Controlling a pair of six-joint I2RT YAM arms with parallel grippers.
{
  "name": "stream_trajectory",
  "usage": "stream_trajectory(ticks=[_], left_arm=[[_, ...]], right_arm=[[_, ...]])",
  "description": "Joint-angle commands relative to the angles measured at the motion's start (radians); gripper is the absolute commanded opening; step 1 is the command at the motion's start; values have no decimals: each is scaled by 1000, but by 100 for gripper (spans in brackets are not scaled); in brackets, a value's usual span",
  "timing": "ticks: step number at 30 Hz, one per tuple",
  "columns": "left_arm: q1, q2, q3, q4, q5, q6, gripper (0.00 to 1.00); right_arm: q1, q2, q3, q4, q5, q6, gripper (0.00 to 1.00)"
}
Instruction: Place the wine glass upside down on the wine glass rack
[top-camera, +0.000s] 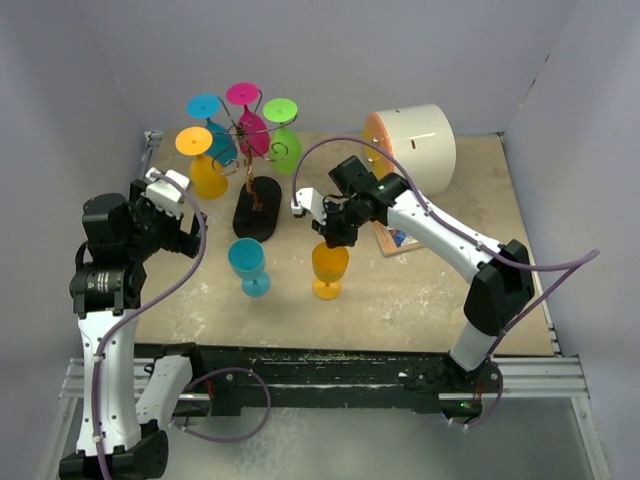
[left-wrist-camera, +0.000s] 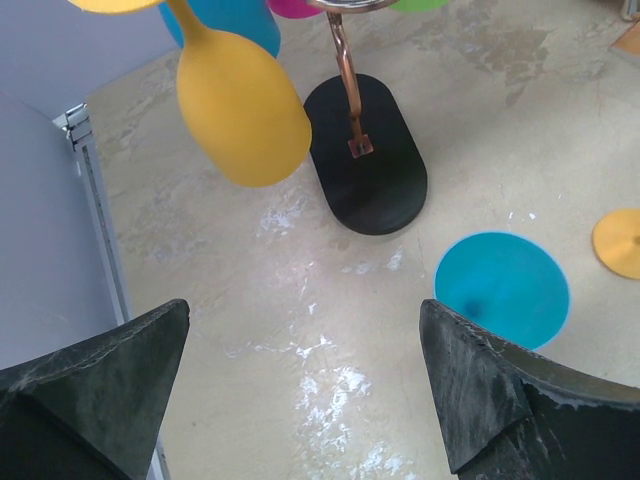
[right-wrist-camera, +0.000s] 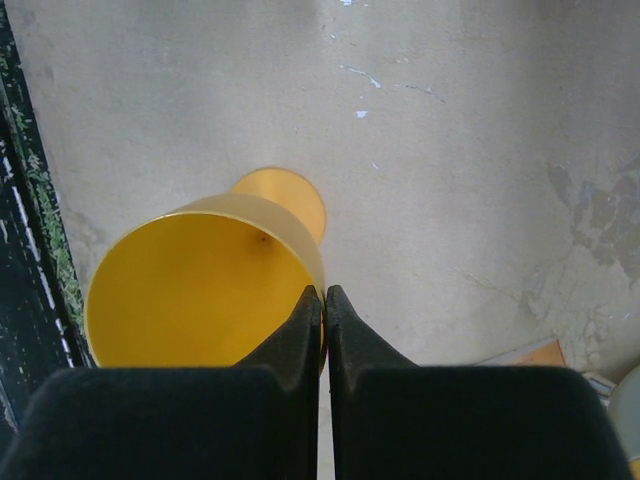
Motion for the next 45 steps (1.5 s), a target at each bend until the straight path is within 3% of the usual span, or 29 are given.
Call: stream_trajectory(ticks=[1, 7, 11, 14, 20, 24, 29, 34, 45], left_arm=[[22, -19, 16, 42, 57, -57, 99], [29, 4, 70, 32, 201, -143, 99], [29, 126, 201, -17, 425, -174, 99], [29, 190, 287, -10, 499, -236, 98], [-7, 260, 396, 64, 495, -356, 93], [-53, 300, 446, 71, 507, -405, 93], [-180, 347, 518, 66, 422, -442, 92], [-213, 391, 530, 174, 466, -605, 89], [-324, 465, 547, 357, 405, -826, 84]], right_arm=[[-1, -115, -22, 19, -44, 13, 0], [-71, -304, -64, 49, -61, 50, 0], [-223, -459, -44, 52, -147, 89, 0], [-314, -553, -52, 112, -174, 169, 0], [-344, -629, -50, 217, -125, 236, 0], [-344, -595, 51, 241, -123, 277, 0], [-344, -552, 172, 318, -158, 340, 0], [-344, -528, 233, 398, -226, 395, 0], [-344, -458, 351, 374, -315, 462, 0]])
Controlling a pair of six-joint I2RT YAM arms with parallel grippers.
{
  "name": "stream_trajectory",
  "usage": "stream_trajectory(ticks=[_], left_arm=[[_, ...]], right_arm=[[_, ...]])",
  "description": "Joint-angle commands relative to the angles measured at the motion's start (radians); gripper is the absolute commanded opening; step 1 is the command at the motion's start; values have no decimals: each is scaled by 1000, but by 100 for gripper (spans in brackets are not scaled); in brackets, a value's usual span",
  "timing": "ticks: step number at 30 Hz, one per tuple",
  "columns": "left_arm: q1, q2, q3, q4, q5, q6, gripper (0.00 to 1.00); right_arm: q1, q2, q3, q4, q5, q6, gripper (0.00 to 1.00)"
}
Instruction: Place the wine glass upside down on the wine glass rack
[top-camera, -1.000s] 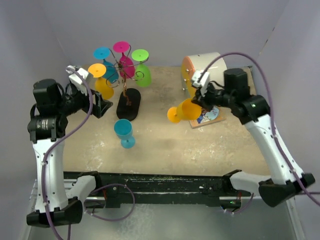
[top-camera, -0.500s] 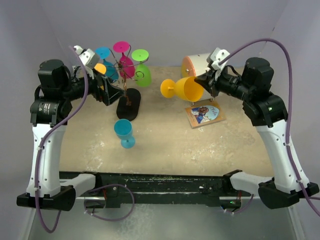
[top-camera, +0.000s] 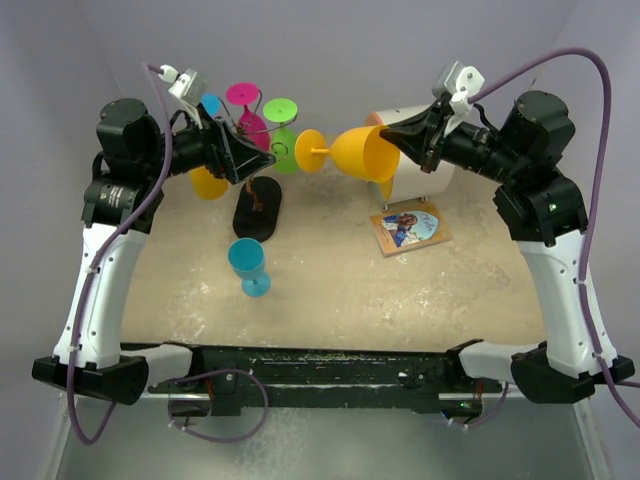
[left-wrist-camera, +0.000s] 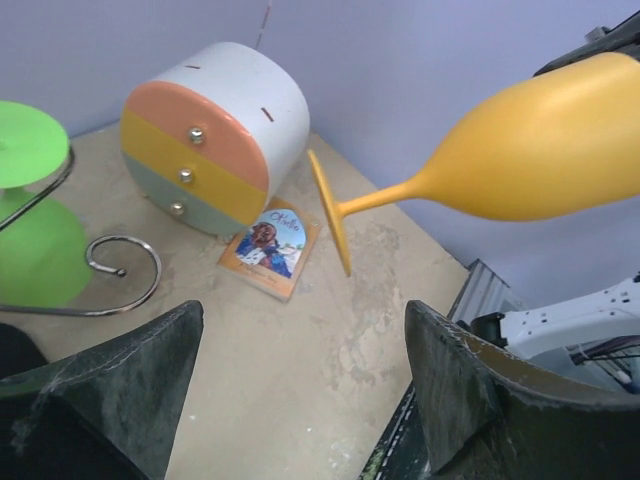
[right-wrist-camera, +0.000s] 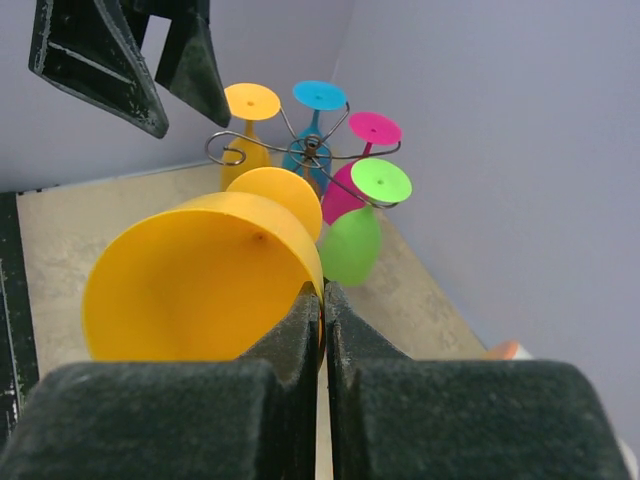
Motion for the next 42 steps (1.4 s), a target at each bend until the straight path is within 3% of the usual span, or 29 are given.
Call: stream_trajectory(ticks=[1, 6, 12, 17, 23, 32, 36, 42], left_arm=[[-75, 40, 44, 108, -36, -111, 84], [-116, 78, 34, 135, -36, -132, 82], [-156, 137, 47, 154, -19, -150, 68], [-164, 164, 49, 153, -10, -159, 51], [-171, 168, 26, 168, 3, -165, 36], [-173, 169, 14, 195, 39, -192, 0], [-172, 150, 5, 196, 36, -186, 0], [-165, 108, -16, 191, 6, -175, 0]], right_arm=[[-3, 7, 42, 48, -58, 51, 0], [-3, 0, 37, 62, -66, 57, 0], [-3, -7, -2, 72, -69, 51, 0], [-3, -24, -29, 76, -53, 31, 0], [-3, -26, -32, 71, -34, 18, 0], [-3, -28, -65, 90, -26, -1, 0], [-3, -35, -89, 98, -39, 5, 0], [-3, -56, -131, 91, -65, 4, 24]])
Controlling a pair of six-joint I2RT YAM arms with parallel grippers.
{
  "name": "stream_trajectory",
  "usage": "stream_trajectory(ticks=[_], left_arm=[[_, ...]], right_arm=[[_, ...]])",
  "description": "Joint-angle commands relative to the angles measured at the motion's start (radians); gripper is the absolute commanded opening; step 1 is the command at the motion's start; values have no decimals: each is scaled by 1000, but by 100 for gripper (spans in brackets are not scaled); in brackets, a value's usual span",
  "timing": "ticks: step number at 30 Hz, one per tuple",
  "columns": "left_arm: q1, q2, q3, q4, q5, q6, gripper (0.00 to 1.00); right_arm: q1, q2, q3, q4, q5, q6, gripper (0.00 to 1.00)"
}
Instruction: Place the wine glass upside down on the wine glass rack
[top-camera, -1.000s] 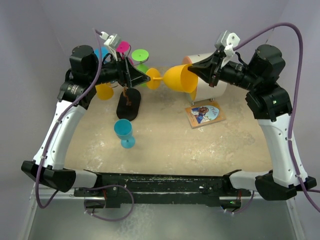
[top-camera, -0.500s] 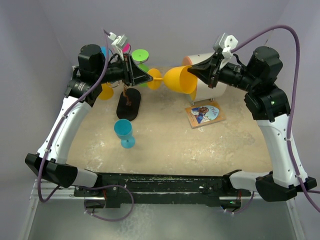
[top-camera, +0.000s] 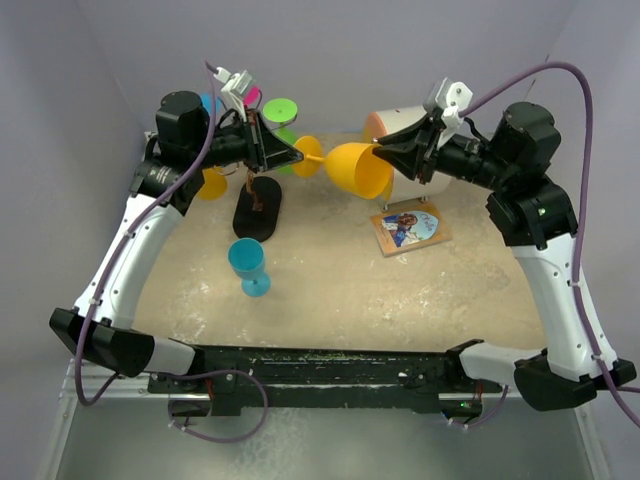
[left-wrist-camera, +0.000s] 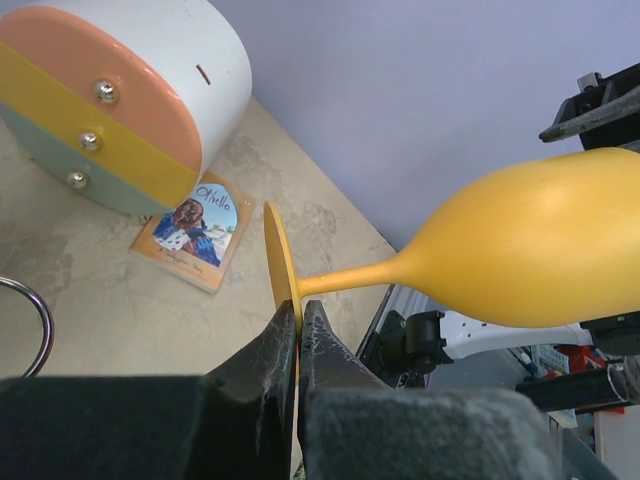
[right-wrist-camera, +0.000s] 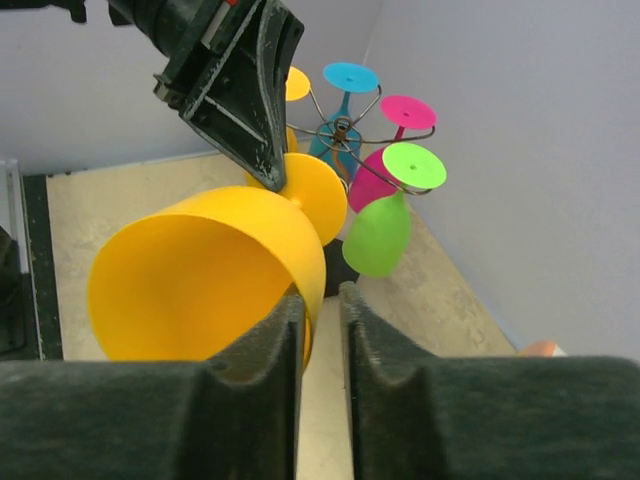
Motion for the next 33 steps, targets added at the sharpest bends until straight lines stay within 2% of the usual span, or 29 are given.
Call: stream_trajectory(ticks=[1, 4, 11, 17, 24, 27, 30, 33], left_arm=[[10, -71, -14, 46, 8, 15, 0], [33, -97, -29, 44, 2, 14, 0], [89, -157, -57, 33, -12, 48, 0], [146, -213, -64, -13, -27, 151, 0], [157, -283, 39, -270, -217, 607, 0], [147, -270, 101, -390, -299, 774, 0], [121, -268, 120, -447, -385, 879, 0], [108, -278, 118, -452, -422, 937, 0]], right_arm=[[-4, -30, -25, 35, -14, -13, 31], [-4, -50, -46, 26, -17, -31, 46], [-5, -103, -83, -9, -12, -65, 72], [-24, -165, -139, -8, -8, -76, 76], [-28, -224, -245, -2, 115, -105, 78], [-29, -251, -320, 46, 220, -136, 80], [-29, -278, -397, 89, 305, -163, 81], [-29, -305, -473, 104, 308, -209, 82]])
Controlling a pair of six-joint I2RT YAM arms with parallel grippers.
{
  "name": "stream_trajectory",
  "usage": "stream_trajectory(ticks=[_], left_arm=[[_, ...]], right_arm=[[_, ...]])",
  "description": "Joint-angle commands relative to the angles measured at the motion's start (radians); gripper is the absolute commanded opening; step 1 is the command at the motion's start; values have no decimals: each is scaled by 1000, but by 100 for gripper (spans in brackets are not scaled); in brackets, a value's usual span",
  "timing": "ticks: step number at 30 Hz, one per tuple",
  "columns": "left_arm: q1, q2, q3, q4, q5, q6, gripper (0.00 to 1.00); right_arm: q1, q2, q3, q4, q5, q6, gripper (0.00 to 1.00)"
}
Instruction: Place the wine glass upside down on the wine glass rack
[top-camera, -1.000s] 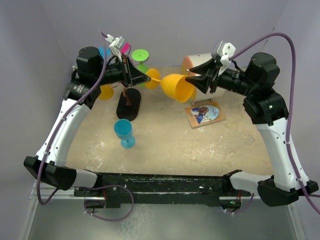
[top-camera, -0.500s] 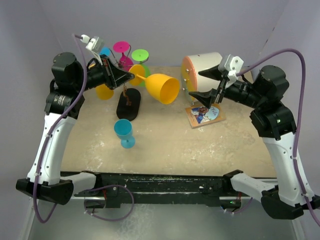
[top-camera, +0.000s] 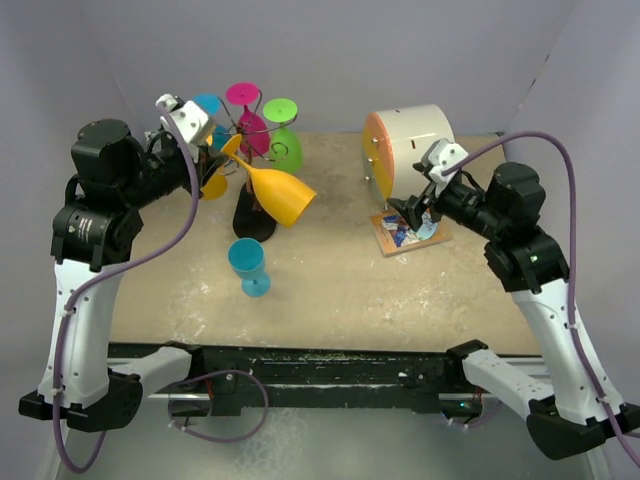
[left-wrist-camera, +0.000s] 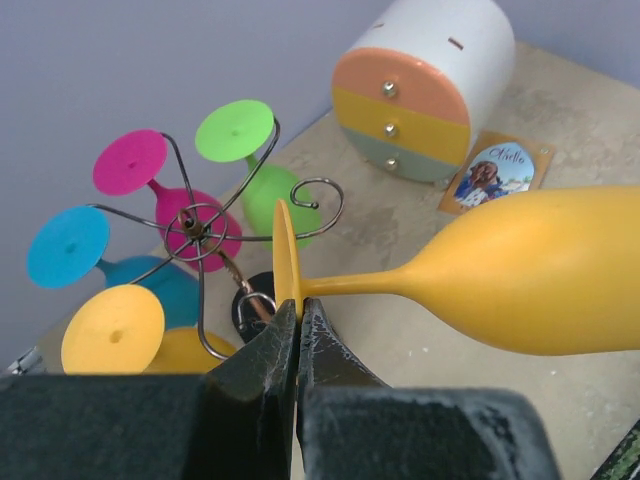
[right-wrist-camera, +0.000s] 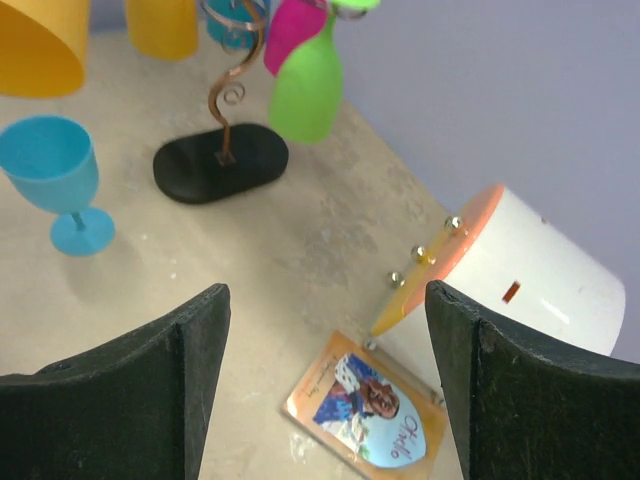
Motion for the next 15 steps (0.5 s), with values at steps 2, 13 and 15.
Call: stream_trajectory(ticks=[2, 13, 15], left_arm=[[-23, -12, 29, -70, -108, 223, 0], [-71, -16, 8, -84, -118, 461, 0], [-86, -2, 12, -90, -130, 489, 0]], right_arm=[[-4, -52, -116, 92, 84, -96, 82], [-94, -92, -387, 146, 1, -109, 82], [-111, -99, -394, 147, -8, -106, 82]])
